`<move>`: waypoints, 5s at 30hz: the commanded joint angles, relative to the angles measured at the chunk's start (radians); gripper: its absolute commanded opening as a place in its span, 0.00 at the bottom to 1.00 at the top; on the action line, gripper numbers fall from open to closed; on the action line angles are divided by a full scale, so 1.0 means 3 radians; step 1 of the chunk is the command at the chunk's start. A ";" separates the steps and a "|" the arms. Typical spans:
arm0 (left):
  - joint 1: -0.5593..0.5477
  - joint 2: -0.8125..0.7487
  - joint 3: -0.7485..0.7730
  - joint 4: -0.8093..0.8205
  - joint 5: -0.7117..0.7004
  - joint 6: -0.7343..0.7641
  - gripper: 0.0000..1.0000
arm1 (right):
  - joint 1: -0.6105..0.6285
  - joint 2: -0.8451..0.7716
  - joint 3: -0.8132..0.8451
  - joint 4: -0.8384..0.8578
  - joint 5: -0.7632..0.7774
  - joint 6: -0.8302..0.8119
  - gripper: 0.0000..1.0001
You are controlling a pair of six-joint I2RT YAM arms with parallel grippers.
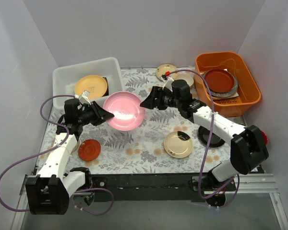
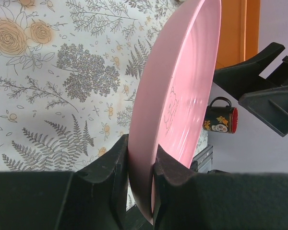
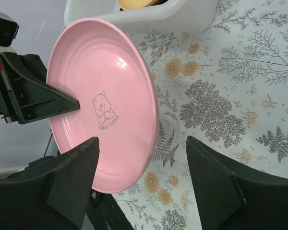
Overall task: Place the plates into the plastic bin on the countertop
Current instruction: Place the plate in the plastic bin.
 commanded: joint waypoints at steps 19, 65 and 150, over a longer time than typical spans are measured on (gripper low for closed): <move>0.0384 0.1305 0.1485 0.0085 -0.0206 -0.0166 0.00 | -0.0281 -0.0358 -0.0380 0.0212 -0.0020 -0.0027 0.79; 0.1264 0.2456 0.1818 0.0479 -0.0614 -0.0422 0.04 | -0.0465 -0.0301 -0.0672 0.0646 -0.0470 -0.0007 0.77; 0.1050 0.1940 0.2897 -0.0804 -0.0604 0.0723 0.70 | -0.0517 -0.0654 -0.0718 0.0166 -0.0511 -0.0268 0.80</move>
